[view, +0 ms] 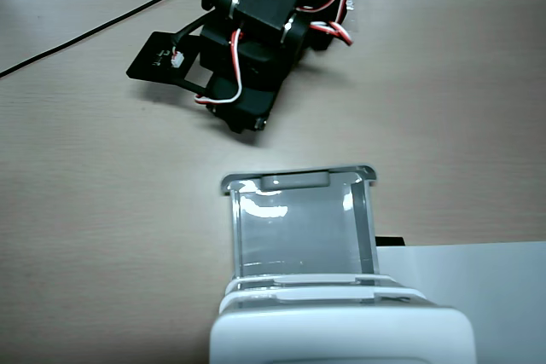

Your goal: Close drawer.

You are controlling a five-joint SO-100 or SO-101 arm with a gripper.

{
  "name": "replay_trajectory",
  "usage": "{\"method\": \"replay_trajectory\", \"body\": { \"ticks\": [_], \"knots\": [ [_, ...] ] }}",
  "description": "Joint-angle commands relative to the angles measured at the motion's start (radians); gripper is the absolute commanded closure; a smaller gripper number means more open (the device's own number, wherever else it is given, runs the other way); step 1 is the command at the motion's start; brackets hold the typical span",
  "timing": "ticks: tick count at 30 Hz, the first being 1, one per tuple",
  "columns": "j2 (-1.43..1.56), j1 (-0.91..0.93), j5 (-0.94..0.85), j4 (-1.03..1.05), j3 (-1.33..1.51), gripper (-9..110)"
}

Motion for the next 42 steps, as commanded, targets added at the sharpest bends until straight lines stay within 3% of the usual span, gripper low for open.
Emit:
{"method": "replay_trajectory", "body": {
  "ticks": [1, 42],
  "knots": [
    [0.006, -0.005, 0.018, -0.003, -0.002, 101],
    [0.014, -0.051, -0.092, -0.041, 0.043, 101]
  ]
}}
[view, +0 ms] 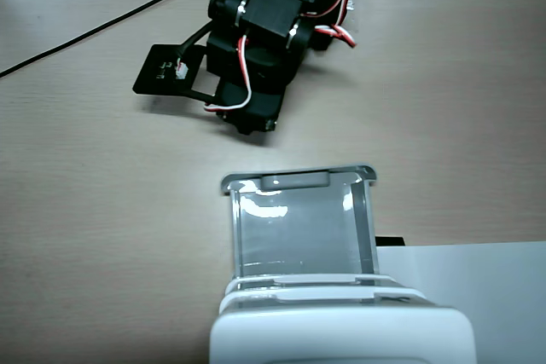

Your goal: Close drawer.

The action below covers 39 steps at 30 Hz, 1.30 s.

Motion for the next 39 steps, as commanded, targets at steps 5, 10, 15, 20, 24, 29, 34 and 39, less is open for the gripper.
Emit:
{"method": "replay_trajectory", "body": {
  "ticks": [5, 10, 15, 20, 24, 29, 34, 39],
  "knots": [
    [0.011, -0.02, -0.009, -0.021, 0.005, 101],
    [0.009, -0.031, -0.021, -0.051, 0.04, 101],
    [0.012, -0.064, -0.028, -0.084, 0.064, 101],
    [0.015, -0.13, 0.0, -0.106, 0.069, 101],
    [0.014, -0.193, 0.008, -0.16, 0.097, 101],
    [0.002, -0.256, 0.011, -0.233, 0.137, 101],
    [-0.026, -0.298, 0.012, -0.295, 0.156, 101],
    [-0.089, -0.334, 0.026, -0.374, 0.158, 101]
  ]
}}
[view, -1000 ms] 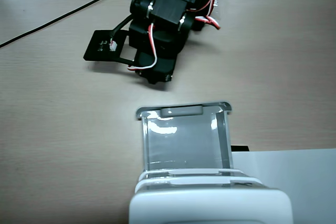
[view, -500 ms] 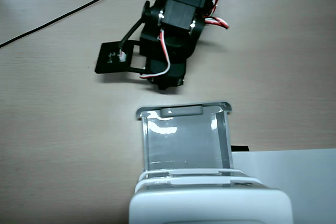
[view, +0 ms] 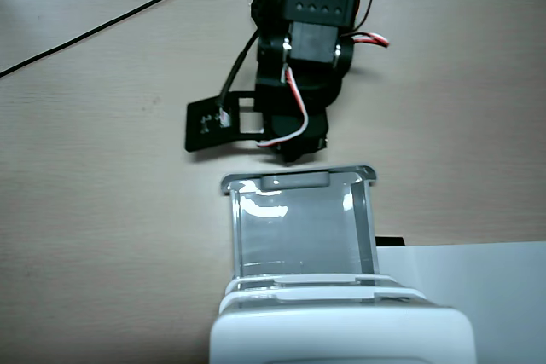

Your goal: Close drawer.

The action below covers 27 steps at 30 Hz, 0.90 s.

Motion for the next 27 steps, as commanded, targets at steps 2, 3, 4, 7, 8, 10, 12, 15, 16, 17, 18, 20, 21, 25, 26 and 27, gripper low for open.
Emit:
{"method": "replay_trajectory", "body": {
  "ticks": [2, 3, 4, 7, 8, 10, 12, 15, 16, 17, 18, 20, 21, 25, 26, 27],
  "knots": [
    [-0.054, -0.031, 0.021, -0.063, -0.021, 101],
    [-0.067, -0.04, 0.021, -0.084, -0.026, 101],
    [-0.084, -0.048, 0.023, -0.104, -0.035, 101],
    [-0.15, -0.069, 0.055, -0.156, -0.092, 101],
    [-0.181, -0.075, 0.071, -0.167, -0.123, 101],
    [-0.252, -0.081, 0.1, -0.186, -0.192, 101],
    [-0.319, -0.08, 0.123, -0.206, -0.262, 101],
    [-0.422, -0.069, 0.135, -0.219, -0.377, 101],
    [-0.456, -0.066, 0.135, -0.219, -0.419, 101],
    [-0.489, -0.064, 0.132, -0.219, -0.456, 101],
    [-0.522, -0.06, 0.129, -0.219, -0.497, 101],
    [-0.58, -0.052, 0.12, -0.219, -0.571, 101],
    [-0.607, -0.048, 0.114, -0.219, -0.606, 101],
    [-0.706, -0.032, 0.094, -0.206, -0.729, 101],
    [-0.726, -0.029, 0.087, -0.202, -0.753, 101],
    [-0.744, -0.026, 0.081, -0.201, -0.775, 101]
  ]
}}
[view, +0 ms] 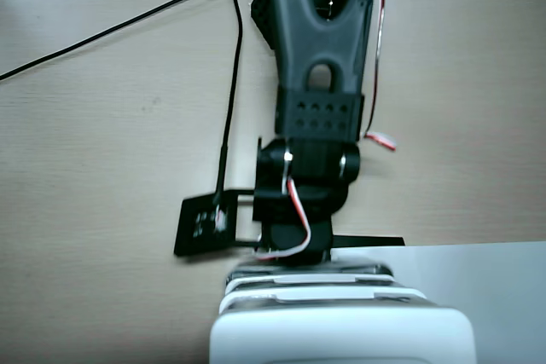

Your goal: Close drawer.

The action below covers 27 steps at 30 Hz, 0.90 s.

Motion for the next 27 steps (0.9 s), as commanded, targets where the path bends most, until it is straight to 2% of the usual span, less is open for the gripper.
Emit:
{"method": "replay_trajectory", "body": {
  "ticks": [1, 6, 14, 27],
  "knots": [
    [-0.035, 0.014, -0.023, 0.008, -0.127, 101],
    [-0.032, 0.026, -0.043, 0.08, -0.144, 101],
    [0.158, 0.067, -0.08, 0.235, -0.021, 101],
    [0.494, 0.21, -0.186, 0.293, 0.359, 101]
  ]
}}
